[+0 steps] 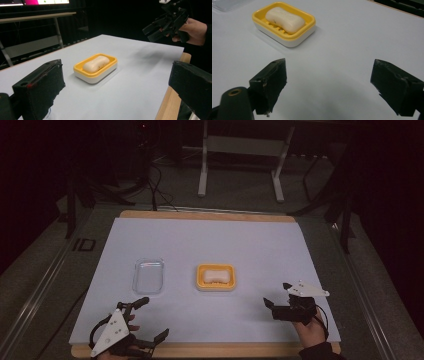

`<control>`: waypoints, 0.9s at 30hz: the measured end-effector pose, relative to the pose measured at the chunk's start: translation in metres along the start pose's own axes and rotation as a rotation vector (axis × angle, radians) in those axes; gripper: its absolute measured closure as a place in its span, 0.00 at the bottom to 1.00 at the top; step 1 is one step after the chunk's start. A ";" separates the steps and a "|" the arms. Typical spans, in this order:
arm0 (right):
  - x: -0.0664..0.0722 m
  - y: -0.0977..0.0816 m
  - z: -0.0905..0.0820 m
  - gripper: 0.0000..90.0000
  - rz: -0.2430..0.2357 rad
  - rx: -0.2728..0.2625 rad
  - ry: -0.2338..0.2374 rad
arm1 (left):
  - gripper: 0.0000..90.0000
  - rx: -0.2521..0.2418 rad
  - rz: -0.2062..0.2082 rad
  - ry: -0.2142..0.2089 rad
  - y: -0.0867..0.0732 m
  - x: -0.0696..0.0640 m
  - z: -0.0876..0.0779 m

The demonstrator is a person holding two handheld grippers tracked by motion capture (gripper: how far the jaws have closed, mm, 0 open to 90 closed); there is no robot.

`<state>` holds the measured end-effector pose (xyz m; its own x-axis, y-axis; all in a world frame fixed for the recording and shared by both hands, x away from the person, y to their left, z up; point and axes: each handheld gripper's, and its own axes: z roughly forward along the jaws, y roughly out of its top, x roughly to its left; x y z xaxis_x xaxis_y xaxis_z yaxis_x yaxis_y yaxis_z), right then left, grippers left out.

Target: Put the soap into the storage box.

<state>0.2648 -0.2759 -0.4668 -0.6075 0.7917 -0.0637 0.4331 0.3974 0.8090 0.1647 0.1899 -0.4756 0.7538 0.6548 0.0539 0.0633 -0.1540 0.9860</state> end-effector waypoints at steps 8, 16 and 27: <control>-0.003 -0.001 0.003 0.15 0.031 0.004 0.024 | 0.00 0.002 0.003 -0.002 0.000 0.000 -0.001; 0.000 -0.001 0.007 0.15 0.016 0.007 0.046 | 0.00 0.002 0.001 -0.002 0.000 0.000 -0.001; 0.000 -0.002 0.010 0.15 0.008 0.020 0.052 | 0.00 0.001 -0.002 -0.004 0.000 0.000 0.000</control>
<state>0.2703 -0.2720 -0.4745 -0.6377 0.7699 -0.0259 0.4512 0.4006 0.7975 0.1645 0.1904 -0.4757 0.7565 0.6520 0.0512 0.0653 -0.1533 0.9860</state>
